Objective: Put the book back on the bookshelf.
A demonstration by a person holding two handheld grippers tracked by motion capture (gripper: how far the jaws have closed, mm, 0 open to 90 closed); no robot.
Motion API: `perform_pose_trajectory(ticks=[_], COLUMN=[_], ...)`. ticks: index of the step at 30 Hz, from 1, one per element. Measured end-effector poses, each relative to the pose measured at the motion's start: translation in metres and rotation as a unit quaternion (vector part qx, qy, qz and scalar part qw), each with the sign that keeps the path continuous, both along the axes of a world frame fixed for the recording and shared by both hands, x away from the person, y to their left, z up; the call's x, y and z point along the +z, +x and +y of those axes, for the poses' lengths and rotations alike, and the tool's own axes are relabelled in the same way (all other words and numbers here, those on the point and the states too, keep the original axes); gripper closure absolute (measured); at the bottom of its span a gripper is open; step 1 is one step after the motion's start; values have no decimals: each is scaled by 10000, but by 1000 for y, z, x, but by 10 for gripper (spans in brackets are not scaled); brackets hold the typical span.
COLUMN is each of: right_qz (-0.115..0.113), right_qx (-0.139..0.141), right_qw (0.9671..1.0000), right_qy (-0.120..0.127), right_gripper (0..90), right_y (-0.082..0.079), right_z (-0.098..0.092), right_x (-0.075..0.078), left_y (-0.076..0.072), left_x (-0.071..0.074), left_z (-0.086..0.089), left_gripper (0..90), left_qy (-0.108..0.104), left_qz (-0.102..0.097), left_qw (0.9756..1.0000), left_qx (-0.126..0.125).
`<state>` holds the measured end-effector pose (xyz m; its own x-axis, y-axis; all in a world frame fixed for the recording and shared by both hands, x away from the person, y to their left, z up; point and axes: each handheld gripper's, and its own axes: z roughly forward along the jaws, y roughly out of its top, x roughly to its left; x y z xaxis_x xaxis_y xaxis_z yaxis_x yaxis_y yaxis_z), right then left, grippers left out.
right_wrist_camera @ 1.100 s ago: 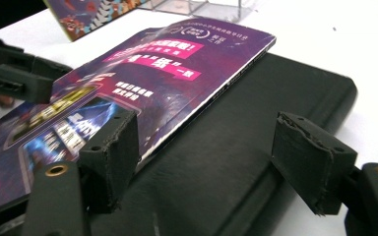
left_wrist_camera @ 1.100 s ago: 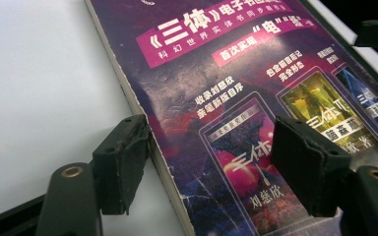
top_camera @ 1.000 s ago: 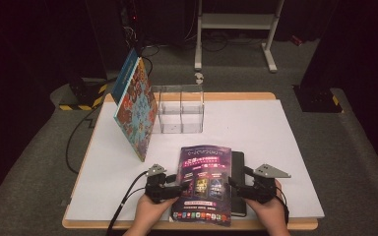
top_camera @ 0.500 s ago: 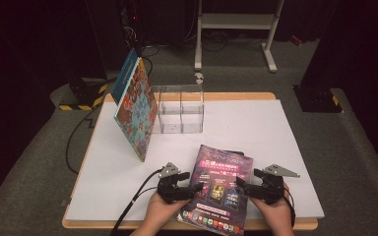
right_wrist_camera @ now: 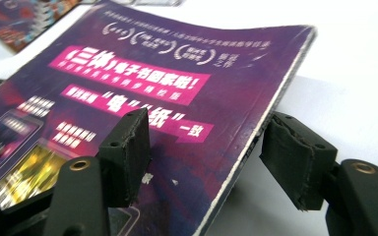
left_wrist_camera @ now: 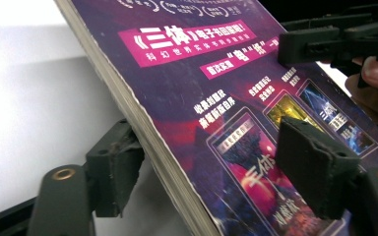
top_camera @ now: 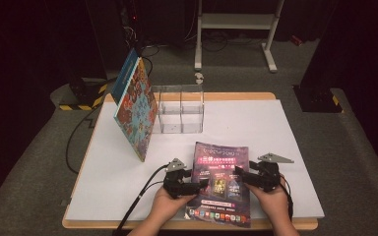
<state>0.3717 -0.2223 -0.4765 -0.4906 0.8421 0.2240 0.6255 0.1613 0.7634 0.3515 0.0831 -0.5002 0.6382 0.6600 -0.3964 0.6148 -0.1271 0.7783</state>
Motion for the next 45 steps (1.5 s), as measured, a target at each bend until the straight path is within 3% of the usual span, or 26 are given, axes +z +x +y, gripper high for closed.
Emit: perform_pose_trajectory(ticks=[3, 6, 9, 11, 16, 19, 22, 27, 31, 35, 40, 43, 45], right_qz=[99, 229, 443, 484, 122, -68, -255, -634, -830, -949, -1176, -1237, -1276], right_qx=[-9, 60, 260, 358, 484, 559, 566, 708, 839, 982, 1064, 1039, 1029], right_qw=[9999, 9991, 9968, 9964, 9979, 9979, 9973, 9944, 9916, 9886, 9853, 9842, 9836], right_qy=[56, 359, 613, 600, 421, 308, 400, 456, 529, 632, 637, 720, 758], right_gripper=[262, 222, 296, 345, 660, 695, 713, 733, 748, 768, 786, 797, 803], right_y=[2, -12, -21, -23, -26, -29, -31, -27, -16, -1, 13, 22, 27], right_z=[-1, -4, -8, -7, -7, -1, 5, 28, 55, 85, 122, 136, 140], right_x=[-2, -8, -11, -8, 5, 16, 27, 49, 61, 67, 69, 67, 65], left_y=[1, -1, -3, -4, -8, -12, -15, -14, -11, -6, 5, 12, 15], left_x=[-1, 1, 5, 8, 18, 23, 32, 46, 55, 63, 66, 66, 64], left_z=[0, 2, 4, 6, 10, 12, 21, 42, 65, 90, 112, 116, 118], left_gripper=[215, 268, 373, 467, 666, 702, 720, 747, 764, 780, 805, 818, 819], left_qy=[-28, -5, -26, -41, -37, -1, -68, 2, 100, 229, 366, 456, 461], left_qz=[71, 20, -31, -77, -266, -441, -713, -1040, -1292, -1531, -1818, -2055, -2169], left_qw=[10000, 10000, 10000, 10000, 9996, 9990, 9973, 9936, 9886, 9816, 9703, 9623, 9584], left_qx=[0, -60, 1, -15, -48, -12, 134, 441, 771, 1122, 1550, 1723, 1798])
